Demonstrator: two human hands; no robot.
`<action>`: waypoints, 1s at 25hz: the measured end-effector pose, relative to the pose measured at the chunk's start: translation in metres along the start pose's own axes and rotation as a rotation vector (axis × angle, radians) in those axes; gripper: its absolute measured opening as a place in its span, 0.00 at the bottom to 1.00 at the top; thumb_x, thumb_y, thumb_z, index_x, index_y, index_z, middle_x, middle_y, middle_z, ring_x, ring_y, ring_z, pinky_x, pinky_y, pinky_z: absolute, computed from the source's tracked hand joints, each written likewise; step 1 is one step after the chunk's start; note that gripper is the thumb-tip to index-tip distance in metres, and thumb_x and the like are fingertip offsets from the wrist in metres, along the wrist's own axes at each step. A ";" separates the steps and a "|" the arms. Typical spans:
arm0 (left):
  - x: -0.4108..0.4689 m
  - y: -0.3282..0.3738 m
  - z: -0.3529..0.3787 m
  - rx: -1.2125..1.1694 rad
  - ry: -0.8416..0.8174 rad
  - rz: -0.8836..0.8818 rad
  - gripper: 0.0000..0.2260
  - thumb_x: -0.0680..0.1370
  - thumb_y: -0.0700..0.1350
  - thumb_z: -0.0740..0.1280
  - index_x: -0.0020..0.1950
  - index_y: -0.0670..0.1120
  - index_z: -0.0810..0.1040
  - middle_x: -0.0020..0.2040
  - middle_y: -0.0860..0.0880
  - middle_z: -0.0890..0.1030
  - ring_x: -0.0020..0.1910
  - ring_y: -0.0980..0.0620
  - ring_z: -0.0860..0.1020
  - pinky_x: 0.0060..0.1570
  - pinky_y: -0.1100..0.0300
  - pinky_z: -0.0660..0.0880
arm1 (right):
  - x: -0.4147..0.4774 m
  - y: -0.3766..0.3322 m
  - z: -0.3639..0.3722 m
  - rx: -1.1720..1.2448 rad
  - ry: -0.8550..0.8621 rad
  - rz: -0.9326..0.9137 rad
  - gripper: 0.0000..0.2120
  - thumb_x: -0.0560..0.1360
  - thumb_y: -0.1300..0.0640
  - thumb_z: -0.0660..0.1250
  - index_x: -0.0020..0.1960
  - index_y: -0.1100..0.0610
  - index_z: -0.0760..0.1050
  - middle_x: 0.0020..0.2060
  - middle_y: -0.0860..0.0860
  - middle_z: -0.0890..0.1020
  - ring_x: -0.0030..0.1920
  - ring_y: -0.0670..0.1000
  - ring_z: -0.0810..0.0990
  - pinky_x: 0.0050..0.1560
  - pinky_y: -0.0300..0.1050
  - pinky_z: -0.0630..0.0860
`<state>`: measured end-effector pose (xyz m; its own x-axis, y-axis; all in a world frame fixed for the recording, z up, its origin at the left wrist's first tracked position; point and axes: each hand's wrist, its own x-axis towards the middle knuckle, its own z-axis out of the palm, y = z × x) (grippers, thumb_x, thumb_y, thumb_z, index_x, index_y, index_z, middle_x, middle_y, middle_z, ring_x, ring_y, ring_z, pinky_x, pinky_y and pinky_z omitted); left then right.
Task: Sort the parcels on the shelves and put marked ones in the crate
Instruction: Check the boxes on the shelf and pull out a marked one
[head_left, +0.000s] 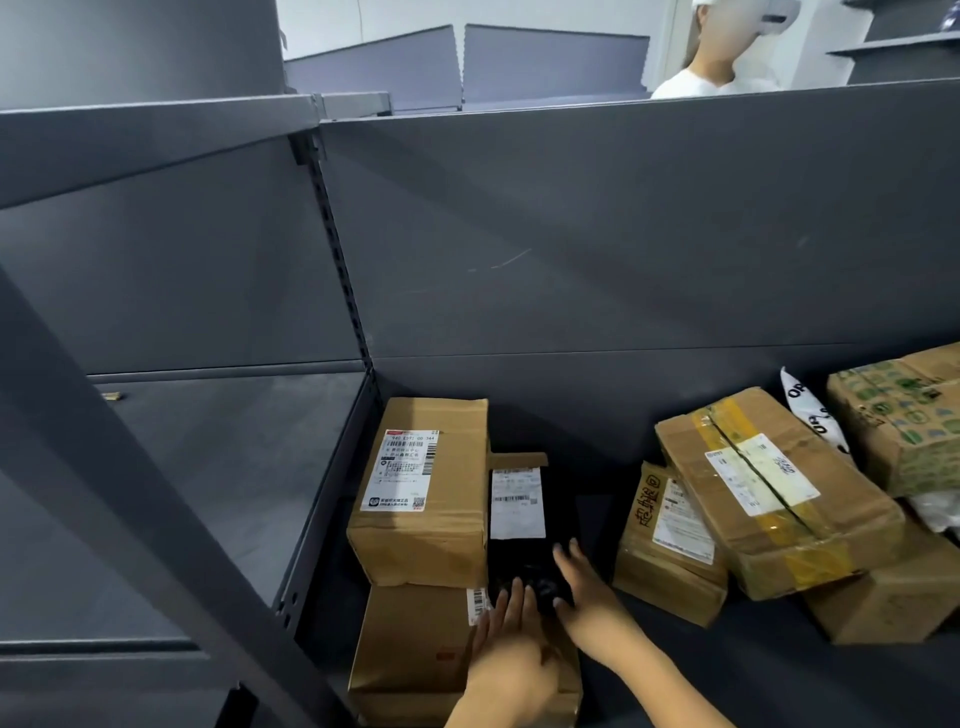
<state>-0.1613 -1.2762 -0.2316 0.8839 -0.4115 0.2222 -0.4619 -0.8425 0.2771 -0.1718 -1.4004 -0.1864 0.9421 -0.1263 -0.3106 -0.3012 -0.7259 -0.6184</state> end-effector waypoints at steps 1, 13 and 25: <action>0.002 0.000 0.001 -0.043 -0.050 -0.038 0.29 0.73 0.51 0.54 0.71 0.39 0.65 0.77 0.55 0.55 0.77 0.52 0.54 0.69 0.61 0.60 | 0.001 0.000 0.003 -0.077 -0.029 -0.010 0.30 0.80 0.61 0.54 0.77 0.52 0.45 0.77 0.50 0.40 0.77 0.54 0.40 0.75 0.45 0.48; 0.017 -0.020 0.044 0.003 0.027 0.067 0.24 0.82 0.54 0.36 0.57 0.45 0.69 0.79 0.51 0.40 0.77 0.55 0.38 0.73 0.62 0.38 | 0.020 -0.001 0.008 -0.439 -0.082 0.025 0.26 0.81 0.52 0.48 0.77 0.46 0.44 0.77 0.46 0.38 0.76 0.56 0.36 0.74 0.57 0.40; 0.024 -0.034 0.064 0.017 0.229 0.189 0.27 0.79 0.54 0.45 0.77 0.46 0.49 0.79 0.49 0.40 0.77 0.54 0.41 0.74 0.62 0.41 | 0.025 -0.001 0.008 -0.419 -0.122 0.114 0.26 0.80 0.49 0.46 0.76 0.41 0.41 0.76 0.42 0.36 0.76 0.60 0.36 0.74 0.62 0.39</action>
<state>-0.1198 -1.2792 -0.2957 0.7420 -0.4737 0.4744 -0.6135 -0.7650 0.1959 -0.1492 -1.3970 -0.1991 0.8747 -0.1587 -0.4580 -0.2925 -0.9262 -0.2378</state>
